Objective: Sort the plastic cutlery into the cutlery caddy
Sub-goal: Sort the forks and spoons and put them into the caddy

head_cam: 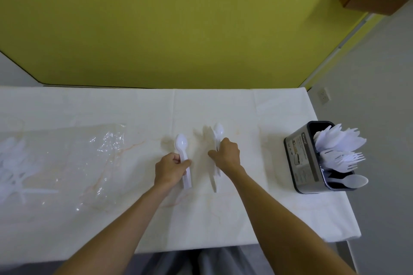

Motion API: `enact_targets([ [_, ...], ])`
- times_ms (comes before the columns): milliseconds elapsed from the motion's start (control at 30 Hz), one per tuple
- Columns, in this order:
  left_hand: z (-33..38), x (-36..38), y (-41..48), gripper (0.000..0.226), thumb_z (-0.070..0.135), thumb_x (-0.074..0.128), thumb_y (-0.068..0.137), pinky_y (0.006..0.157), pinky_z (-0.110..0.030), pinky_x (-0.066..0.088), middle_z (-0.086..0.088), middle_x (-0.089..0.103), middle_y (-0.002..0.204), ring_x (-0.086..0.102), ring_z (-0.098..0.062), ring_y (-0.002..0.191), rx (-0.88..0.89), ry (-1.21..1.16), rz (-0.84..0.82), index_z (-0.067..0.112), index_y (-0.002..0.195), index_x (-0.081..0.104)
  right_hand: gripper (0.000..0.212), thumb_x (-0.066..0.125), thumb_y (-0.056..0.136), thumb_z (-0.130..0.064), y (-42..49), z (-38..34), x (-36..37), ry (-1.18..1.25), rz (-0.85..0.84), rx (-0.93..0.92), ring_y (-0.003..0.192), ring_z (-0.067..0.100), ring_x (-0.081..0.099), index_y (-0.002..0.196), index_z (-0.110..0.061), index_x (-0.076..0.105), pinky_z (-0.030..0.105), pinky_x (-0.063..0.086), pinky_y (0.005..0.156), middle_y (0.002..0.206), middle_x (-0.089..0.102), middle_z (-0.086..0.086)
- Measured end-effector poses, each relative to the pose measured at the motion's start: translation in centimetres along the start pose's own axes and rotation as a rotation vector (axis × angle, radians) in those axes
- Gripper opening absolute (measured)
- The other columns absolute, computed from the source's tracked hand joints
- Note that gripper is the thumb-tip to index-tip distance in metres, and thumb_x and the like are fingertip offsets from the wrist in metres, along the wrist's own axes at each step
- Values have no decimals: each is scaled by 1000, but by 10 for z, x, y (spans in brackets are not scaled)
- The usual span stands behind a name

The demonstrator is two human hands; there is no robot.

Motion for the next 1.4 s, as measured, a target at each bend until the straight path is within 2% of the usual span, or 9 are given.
enact_targets([
  [133,10,10,-5,17,23,74,77,72,-31,55,-2,70,78,68,-14,62,25,7,-25,9,84,67,19,68,81,-9,0,20,-9,277,-42,114,67,28,71,92,-3,53,34,60,65,88,63,10],
  [267,16,18,-6,19,23,75,77,76,-33,58,0,69,78,68,-15,62,38,-5,-62,8,85,67,10,64,84,-1,-7,40,-17,513,-19,218,57,21,67,91,0,58,21,55,50,98,63,13],
  [367,18,23,-5,21,23,76,76,78,-35,58,0,69,78,67,-14,60,53,-5,-90,8,86,66,19,65,83,0,-10,51,-24,599,16,253,55,18,66,101,2,62,19,55,51,98,66,11],
  [467,23,28,-7,22,24,76,77,78,-34,57,0,68,78,68,-16,63,72,-11,-126,7,87,66,18,65,81,0,-14,58,-34,662,74,224,53,15,67,99,0,62,17,53,49,93,67,9],
  [600,39,37,-14,20,25,74,79,78,-33,55,0,67,78,68,-16,66,143,-8,-180,9,88,66,14,66,82,-3,-28,58,-56,658,156,111,55,9,68,95,-4,60,30,62,69,89,66,7],
  [867,111,79,-43,22,26,69,85,81,-35,56,0,64,74,65,-9,65,347,-162,-360,5,89,65,10,68,85,-9,-91,69,-151,714,449,-161,68,13,66,85,-9,58,32,61,64,76,63,-1],
  [967,141,107,-65,22,23,67,88,78,-29,56,4,59,68,62,-7,64,393,-279,-461,2,89,64,11,69,85,-3,-119,101,-192,939,522,-145,72,16,65,92,-1,60,28,57,64,81,63,10],
  [1200,165,187,-124,14,17,67,88,77,-31,54,7,53,59,53,-12,61,348,-446,-591,7,81,61,12,67,87,1,-138,196,-227,1377,618,60,68,12,65,86,-5,57,17,55,64,78,61,6],
  [1400,156,234,-150,21,32,70,82,78,-37,54,5,65,72,62,-15,72,403,-390,-456,13,85,62,14,68,84,0,-127,229,-230,1327,678,114,77,24,61,86,-6,56,36,57,81,84,58,16],
])
Point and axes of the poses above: each hand's wrist, its own y-axis towards the middle knuckle, its own x-axis out of the palm, z = x × y, the point moved 5 cm from there along y, towards the middle knuckle
